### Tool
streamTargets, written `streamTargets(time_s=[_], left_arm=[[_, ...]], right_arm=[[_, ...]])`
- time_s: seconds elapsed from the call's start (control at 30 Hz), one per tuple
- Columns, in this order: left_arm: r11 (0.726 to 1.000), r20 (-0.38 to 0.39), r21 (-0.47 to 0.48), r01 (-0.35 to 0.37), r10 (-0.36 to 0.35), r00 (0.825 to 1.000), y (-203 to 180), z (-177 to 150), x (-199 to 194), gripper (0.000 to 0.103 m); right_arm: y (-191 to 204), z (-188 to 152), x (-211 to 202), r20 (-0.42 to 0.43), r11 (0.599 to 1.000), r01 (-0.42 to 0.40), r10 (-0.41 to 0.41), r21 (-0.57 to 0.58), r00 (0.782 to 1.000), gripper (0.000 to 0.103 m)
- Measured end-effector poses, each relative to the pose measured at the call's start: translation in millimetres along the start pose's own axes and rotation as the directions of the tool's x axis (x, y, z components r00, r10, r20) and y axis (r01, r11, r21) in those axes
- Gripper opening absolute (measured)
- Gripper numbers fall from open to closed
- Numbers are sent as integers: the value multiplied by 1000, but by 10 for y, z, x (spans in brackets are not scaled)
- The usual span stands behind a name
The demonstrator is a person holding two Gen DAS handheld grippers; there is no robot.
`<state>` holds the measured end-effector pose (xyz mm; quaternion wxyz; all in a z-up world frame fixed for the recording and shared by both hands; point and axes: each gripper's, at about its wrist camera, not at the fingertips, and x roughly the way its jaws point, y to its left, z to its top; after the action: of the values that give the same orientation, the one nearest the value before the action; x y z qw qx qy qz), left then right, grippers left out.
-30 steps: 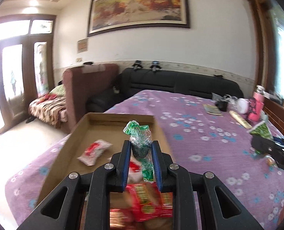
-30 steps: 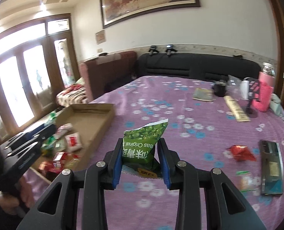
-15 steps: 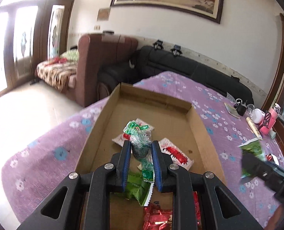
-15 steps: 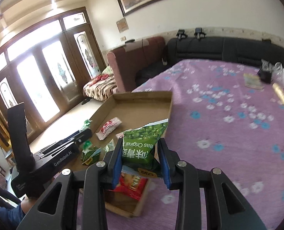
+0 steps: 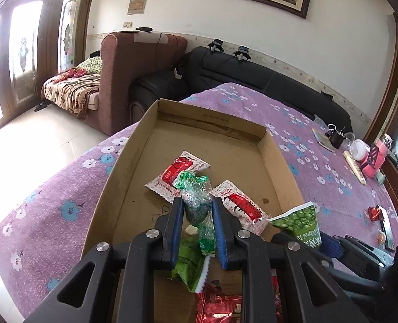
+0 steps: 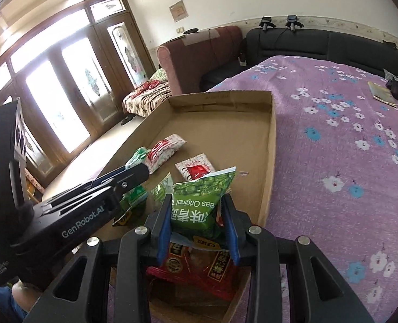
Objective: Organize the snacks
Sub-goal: 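Carry the green candy and green pea bag with both grippers over the tray, then open the left gripper dropping the green candy while the right releases the pea bag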
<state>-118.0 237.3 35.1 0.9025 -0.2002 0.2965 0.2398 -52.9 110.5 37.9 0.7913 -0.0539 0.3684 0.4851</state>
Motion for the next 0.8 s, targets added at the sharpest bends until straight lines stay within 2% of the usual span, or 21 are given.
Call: streamTargets(time_s=[0.3,0.8], left_arm=[[1000,-14,5,-7,7,1000,10,17,31,23],[999,-30,22,-34,35,999,-19,10,60,23]], right_arm=[[41,-44,10,12,999,-17,18,-37,1000,34],[116,-83,-9,35,997,8,-5,-75,999,34]])
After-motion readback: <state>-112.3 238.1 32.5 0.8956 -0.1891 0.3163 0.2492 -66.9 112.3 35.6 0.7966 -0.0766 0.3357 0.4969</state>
